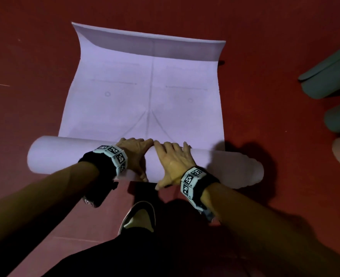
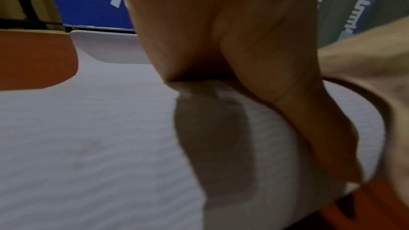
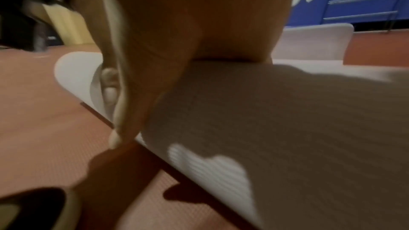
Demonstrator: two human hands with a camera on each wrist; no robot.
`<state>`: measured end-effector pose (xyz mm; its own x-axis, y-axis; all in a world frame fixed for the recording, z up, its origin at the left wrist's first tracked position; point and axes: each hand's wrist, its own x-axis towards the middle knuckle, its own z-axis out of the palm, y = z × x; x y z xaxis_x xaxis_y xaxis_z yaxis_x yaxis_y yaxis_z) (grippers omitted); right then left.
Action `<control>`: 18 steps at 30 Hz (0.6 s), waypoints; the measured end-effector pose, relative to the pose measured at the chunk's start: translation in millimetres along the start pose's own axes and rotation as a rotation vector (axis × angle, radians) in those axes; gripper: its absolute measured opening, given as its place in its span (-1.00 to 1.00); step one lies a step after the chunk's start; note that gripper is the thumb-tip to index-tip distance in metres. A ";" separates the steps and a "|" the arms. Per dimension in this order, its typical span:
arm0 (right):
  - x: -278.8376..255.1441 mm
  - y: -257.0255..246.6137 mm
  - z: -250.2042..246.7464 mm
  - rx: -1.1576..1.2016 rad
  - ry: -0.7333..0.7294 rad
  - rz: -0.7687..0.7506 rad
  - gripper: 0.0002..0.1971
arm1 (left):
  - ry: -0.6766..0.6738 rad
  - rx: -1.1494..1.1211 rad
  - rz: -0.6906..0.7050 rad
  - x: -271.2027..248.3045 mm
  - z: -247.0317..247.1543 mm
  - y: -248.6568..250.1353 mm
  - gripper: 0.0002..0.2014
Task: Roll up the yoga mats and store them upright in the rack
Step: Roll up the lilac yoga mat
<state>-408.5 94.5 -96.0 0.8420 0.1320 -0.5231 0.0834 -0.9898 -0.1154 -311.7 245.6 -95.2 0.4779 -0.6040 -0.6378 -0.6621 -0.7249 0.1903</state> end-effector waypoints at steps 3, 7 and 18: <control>0.2 -3.3 -2.6 -0.019 0.039 0.001 0.26 | -0.002 -0.024 -0.014 -5.8 -0.6 2.0 -0.01; -8.1 -6.0 -4.2 0.014 -0.037 -0.037 0.16 | -0.066 -0.133 -0.015 -17.9 8.1 7.6 -0.10; -17.1 -4.8 8.2 0.178 -0.174 -0.118 -0.02 | 0.056 0.035 0.030 -61.4 51.5 23.5 0.17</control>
<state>-427.7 97.4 -93.5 0.7267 0.2686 -0.6322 0.0681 -0.9440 -0.3228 -386.3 282.7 -90.0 0.4882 -0.6438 -0.5891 -0.6960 -0.6946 0.1823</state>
